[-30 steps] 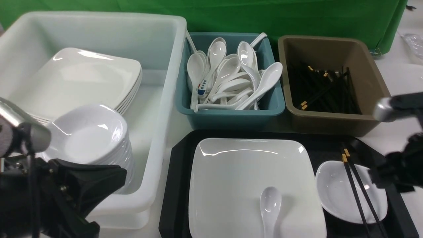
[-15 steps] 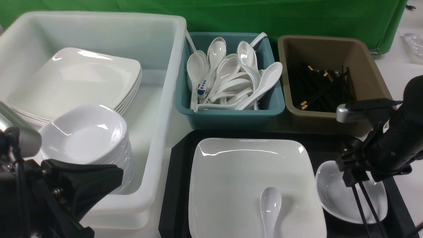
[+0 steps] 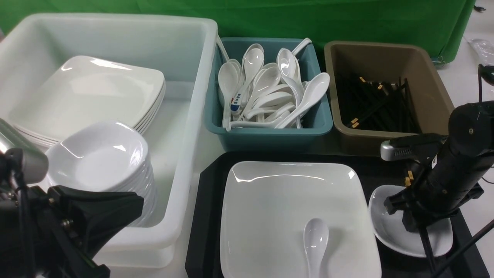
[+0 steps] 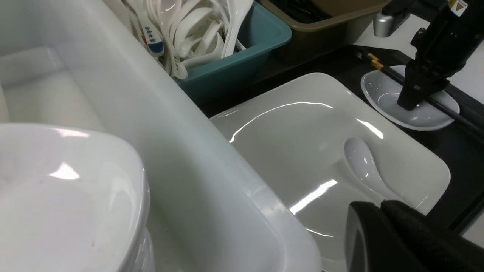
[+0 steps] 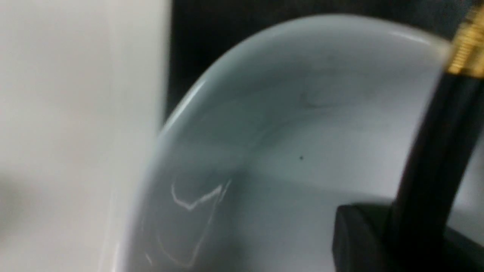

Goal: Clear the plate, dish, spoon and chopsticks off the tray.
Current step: Use the right arm to grab a pair of chopsticks from the plate, then use the right arm to put the chopsticks into the small storage box on the right

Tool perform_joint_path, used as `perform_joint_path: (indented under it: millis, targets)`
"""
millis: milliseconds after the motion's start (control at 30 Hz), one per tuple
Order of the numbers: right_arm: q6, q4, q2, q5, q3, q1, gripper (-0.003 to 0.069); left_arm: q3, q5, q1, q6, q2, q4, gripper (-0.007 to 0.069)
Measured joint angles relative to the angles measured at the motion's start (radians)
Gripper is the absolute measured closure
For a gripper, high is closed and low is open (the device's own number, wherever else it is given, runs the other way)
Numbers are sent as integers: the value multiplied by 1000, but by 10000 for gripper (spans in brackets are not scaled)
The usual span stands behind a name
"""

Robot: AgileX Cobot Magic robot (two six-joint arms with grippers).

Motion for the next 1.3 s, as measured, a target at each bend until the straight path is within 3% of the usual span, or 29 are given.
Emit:
perform_joint_path:
  millis: [33,200,500,600,700,767,800,900,1000,1100,1200,1300]
  targets:
    - [-13,0,-1,12,0,0,546,0,0,0,1,0,0,606]
    - [-68,11,-62,76,-1,1,543,0,-7,0,5,0,0,606]
    - [-198,179,-219,80,-160,38,543,0,-107,0,8,0,-4,606]
    - [-197,233,-146,-24,-385,-7,543,0,-148,0,8,0,-4,606]
    - [-196,258,-80,-49,-493,-30,543,0,-153,0,8,0,-4,606]
    - [-179,299,102,-57,-721,-81,543,0,-154,0,8,0,-5,606]
    - [-175,300,113,-55,-735,-83,543,0,-154,0,8,0,-5,606]
    - [-106,303,316,-41,-971,-125,543,0,-154,0,11,0,-5,606]
    - [-33,297,413,-33,-1075,-146,540,0,-154,0,16,0,-5,606]
    - [7,276,462,-4,-1106,-157,482,0,-154,0,21,0,-5,606]
    - [25,242,474,52,-1116,-159,266,0,-154,0,28,0,-5,606]
    - [24,240,459,99,-1117,-159,151,0,-154,0,42,0,-5,606]
